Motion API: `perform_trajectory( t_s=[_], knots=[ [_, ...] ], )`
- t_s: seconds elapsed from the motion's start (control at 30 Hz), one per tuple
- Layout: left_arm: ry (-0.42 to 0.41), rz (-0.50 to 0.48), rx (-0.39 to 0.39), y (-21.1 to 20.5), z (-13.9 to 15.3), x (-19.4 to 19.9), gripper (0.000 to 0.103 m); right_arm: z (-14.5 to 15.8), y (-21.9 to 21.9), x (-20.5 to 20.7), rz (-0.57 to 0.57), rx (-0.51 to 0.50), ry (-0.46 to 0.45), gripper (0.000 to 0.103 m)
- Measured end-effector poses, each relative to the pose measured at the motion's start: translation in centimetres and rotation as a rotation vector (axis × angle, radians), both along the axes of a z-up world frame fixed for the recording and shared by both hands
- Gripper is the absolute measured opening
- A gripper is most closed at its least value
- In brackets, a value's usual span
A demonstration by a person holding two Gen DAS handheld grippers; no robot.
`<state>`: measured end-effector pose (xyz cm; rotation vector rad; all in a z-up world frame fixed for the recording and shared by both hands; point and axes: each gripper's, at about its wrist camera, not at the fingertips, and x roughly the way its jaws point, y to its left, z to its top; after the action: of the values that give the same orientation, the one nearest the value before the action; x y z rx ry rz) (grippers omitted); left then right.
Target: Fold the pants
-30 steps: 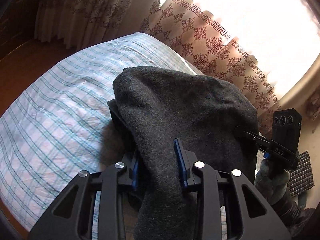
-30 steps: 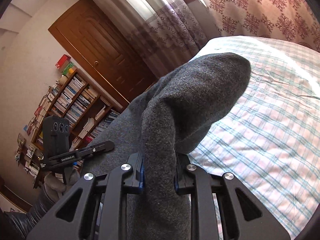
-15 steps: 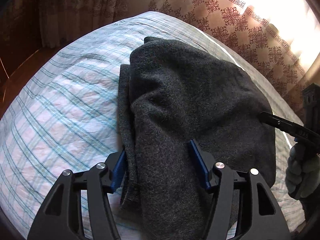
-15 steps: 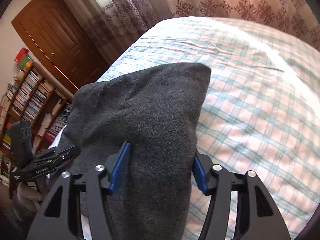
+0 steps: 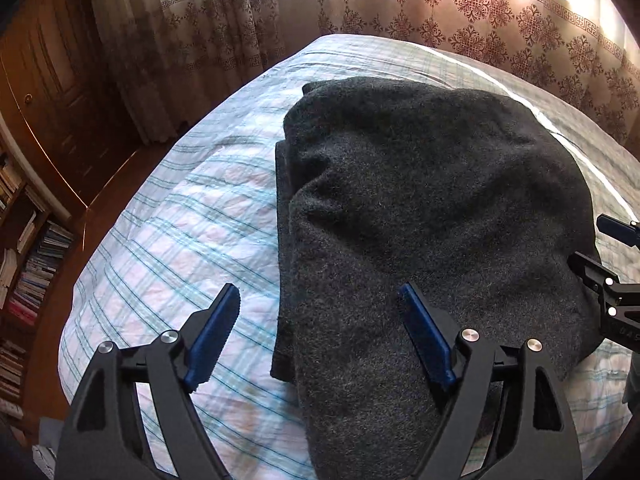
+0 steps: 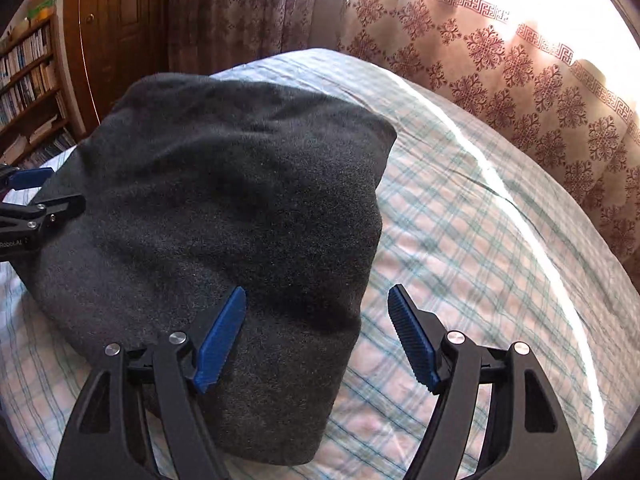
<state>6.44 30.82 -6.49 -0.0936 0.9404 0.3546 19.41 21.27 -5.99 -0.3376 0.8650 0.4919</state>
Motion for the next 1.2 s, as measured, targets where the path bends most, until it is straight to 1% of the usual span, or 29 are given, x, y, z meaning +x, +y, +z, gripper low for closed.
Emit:
perform_trajectory(
  t_s=[0.07,0.1,0.13,0.17,0.2,0.23,0.27,0.3,0.43,0.53,0.63,0.77,0.87,0.93,1.0,1.13,1.2],
  knots=[
    [-0.021,0.026,-0.021,0.0,1.1,-0.5,0.083,1.3,-1.3,-0.4,-0.019,0.062,0.031,0.073],
    [-0.038,0.032,-0.019,-0.2,1.8,-0.9,0.083,2.0,-1.7,-0.8,-0.021,0.087,0.030,0.074],
    [-0.051,0.036,0.000,-0.6,2.5,-1.4,0.084,2.9,-2.3,-1.5,-0.018,0.108,0.025,0.075],
    [-0.060,0.036,0.022,-1.1,3.2,-2.0,0.087,3.5,-2.8,-2.1,-0.005,0.127,0.019,0.078],
    [-0.068,0.038,0.046,-1.7,3.8,-2.5,0.095,4.1,-3.0,-3.0,0.011,0.142,0.014,0.081],
    [-0.079,0.042,0.066,-2.3,4.4,-2.9,0.099,4.5,-3.2,-3.9,0.025,0.153,0.009,0.081],
    [-0.088,0.044,0.083,-2.9,4.9,-3.4,0.100,4.8,-3.5,-4.8,0.042,0.168,0.010,0.082],
    [-0.092,0.047,0.092,-3.4,5.3,-3.8,0.100,5.0,-3.7,-5.7,0.052,0.185,0.017,0.086],
    [-0.112,0.059,0.054,-5.2,6.3,-5.6,0.100,5.2,-4.4,-8.3,0.072,0.238,0.033,0.091],
    [-0.101,0.073,0.063,-6.5,6.4,-6.4,0.100,5.2,-4.5,-9.6,0.088,0.251,0.038,0.092],
    [-0.076,0.087,0.090,-7.4,6.2,-7.2,0.100,5.4,-4.1,-10.6,0.119,0.230,0.031,0.092],
    [-0.086,0.107,0.075,-7.6,6.4,-7.8,0.100,5.9,-4.0,-11.5,0.128,0.217,0.007,0.092],
    [-0.078,0.128,0.084,-7.6,6.6,-8.0,0.100,6.2,-4.0,-11.7,0.124,0.219,0.004,0.092],
    [-0.074,0.125,0.089,-7.7,6.8,-8.0,0.100,6.3,-4.0,-11.8,0.124,0.213,-0.004,0.092],
    [-0.064,0.131,0.111,-7.8,6.9,-7.8,0.100,6.4,-3.9,-12.0,0.125,0.207,-0.011,0.092],
    [-0.030,0.133,0.183,-8.7,6.7,-7.4,0.100,6.6,-3.6,-12.1,0.130,0.204,-0.016,0.092],
    [-0.021,0.120,0.187,-9.0,6.6,-7.2,0.100,6.7,-3.6,-12.0,0.124,0.202,-0.018,0.092]
  ],
)
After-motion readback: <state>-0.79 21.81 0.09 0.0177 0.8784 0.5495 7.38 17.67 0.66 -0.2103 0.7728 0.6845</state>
